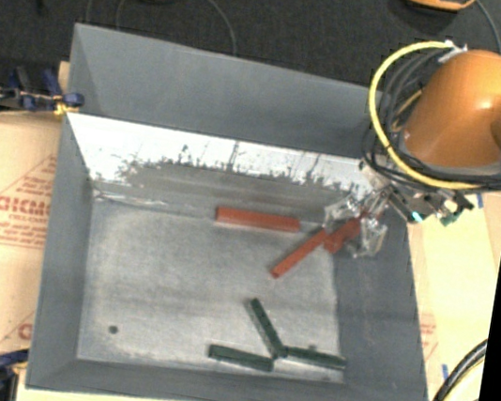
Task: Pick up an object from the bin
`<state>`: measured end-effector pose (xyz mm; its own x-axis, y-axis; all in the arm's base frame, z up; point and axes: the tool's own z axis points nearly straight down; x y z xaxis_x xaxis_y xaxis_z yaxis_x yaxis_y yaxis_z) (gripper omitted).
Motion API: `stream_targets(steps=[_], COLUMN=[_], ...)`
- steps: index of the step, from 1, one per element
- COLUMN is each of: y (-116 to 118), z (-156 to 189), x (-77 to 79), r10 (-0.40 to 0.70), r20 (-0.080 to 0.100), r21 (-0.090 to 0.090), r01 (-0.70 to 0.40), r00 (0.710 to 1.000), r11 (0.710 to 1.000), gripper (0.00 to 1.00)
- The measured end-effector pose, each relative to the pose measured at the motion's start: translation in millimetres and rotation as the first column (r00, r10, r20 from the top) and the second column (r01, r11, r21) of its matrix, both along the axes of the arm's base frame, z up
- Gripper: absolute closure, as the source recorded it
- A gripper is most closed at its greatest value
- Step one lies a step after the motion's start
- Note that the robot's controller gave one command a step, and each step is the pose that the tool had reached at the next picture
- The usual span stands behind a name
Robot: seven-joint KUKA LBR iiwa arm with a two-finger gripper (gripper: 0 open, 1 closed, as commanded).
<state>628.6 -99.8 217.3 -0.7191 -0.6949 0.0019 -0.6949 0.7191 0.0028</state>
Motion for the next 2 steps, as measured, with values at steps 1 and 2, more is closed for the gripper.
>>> stream_targets(steps=[1, 2], y=[-13.0, -17.5], z=[69.3, -113.6], x=[16.7, 8.9], r10=[0.038, 0.034], r20=[0.007, 0.013], r21=[-0.002, 0.002], r01=[-0.038, -0.034], r00=[0.999, 0.999], r11=[0.999, 0.999], gripper=[0.0, 1.0])
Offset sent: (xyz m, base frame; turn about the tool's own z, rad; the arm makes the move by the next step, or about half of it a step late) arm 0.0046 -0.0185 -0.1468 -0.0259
